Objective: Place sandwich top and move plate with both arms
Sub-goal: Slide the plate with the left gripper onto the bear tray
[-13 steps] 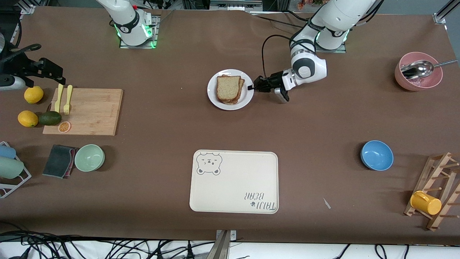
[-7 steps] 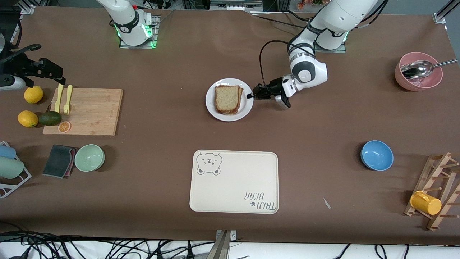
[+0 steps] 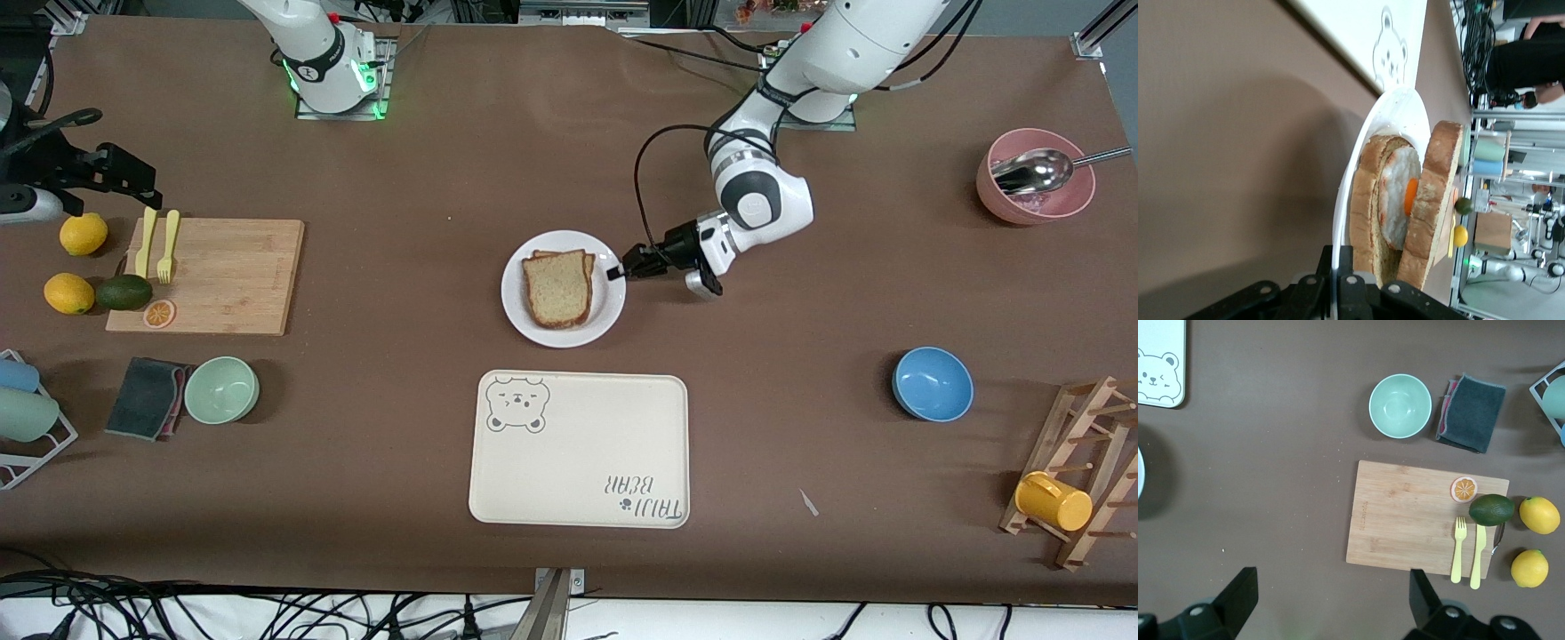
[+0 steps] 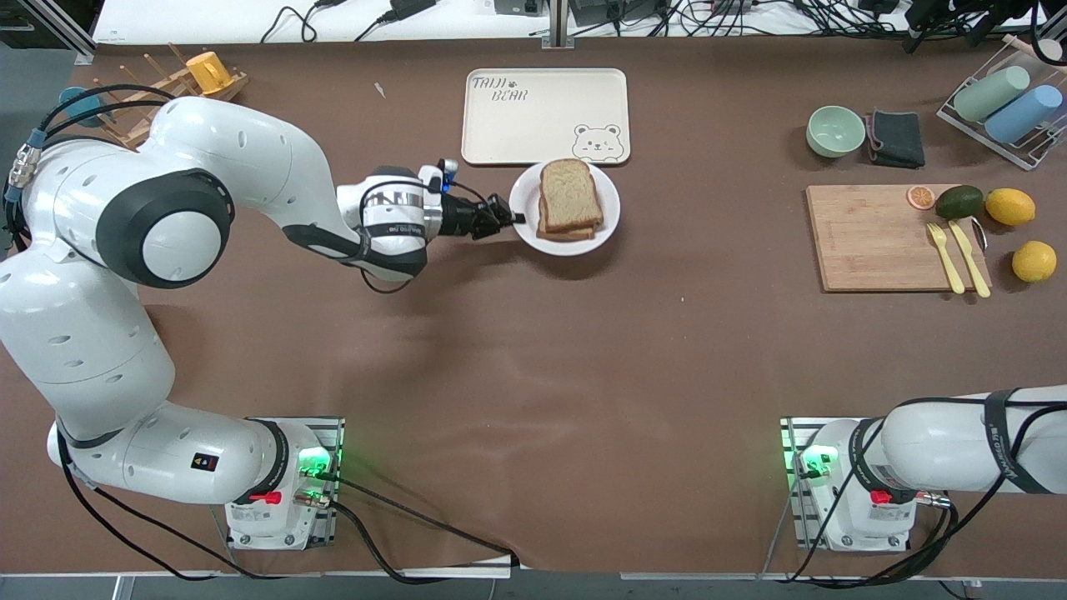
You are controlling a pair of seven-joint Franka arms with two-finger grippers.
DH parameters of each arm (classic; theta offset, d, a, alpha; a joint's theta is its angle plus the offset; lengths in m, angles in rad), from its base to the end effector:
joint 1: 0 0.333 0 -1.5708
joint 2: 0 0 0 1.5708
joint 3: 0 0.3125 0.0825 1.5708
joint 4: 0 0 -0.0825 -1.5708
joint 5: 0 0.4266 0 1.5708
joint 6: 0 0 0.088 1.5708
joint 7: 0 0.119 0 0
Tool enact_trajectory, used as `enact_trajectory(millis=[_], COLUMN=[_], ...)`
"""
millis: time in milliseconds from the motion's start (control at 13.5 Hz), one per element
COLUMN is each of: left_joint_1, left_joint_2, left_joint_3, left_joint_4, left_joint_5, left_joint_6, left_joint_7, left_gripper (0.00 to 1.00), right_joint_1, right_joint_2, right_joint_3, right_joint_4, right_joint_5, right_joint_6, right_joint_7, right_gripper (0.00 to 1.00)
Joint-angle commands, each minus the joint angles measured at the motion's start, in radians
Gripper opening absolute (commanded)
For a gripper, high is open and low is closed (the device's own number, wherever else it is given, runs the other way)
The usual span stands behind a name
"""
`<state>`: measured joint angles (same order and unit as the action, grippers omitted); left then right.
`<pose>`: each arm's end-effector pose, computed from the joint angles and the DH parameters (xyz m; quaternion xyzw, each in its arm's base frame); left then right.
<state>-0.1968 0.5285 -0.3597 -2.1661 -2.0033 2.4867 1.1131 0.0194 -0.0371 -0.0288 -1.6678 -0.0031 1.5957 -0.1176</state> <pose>0.4663 -0.3125 0.0992 0.8512 0.1258 0.0410 0.5078 0.5854 -0.0061 0.5831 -0.9984 -0.0542 0.0175 0.0001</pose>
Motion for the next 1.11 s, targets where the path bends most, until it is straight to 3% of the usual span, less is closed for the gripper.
enact_trajectory(millis=[0,371,1039], left_joint_1=[0.000,0.000,-0.026], left_joint_2=[0.033,0.109,0.312], left_joint_3=[0.030,0.100,0.149], left_joint_4=[0.098,0.251,0.555], left_joint_5=[0.087,0.124,0.227], left_joint_6=[0.003,0.003,0.032], left_joint_7=[-0.120,-0.160,-0.323], left_gripper=[0.00,0.00,0.00], right_joint_1=[-0.013,-0.013,-0.013], right_joint_2=[0.002,0.002,0.002], right_joint_3=[0.013,0.013,0.013], right_joint_4=[0.014,0.014,0.014], right_joint_5=[-0.002,-0.002,-0.002], right_joint_6=[-0.014,-0.016,-0.016], right_joint_7=[0.012,0.012,0.012], right_gripper=[1.00,1.00,1.00])
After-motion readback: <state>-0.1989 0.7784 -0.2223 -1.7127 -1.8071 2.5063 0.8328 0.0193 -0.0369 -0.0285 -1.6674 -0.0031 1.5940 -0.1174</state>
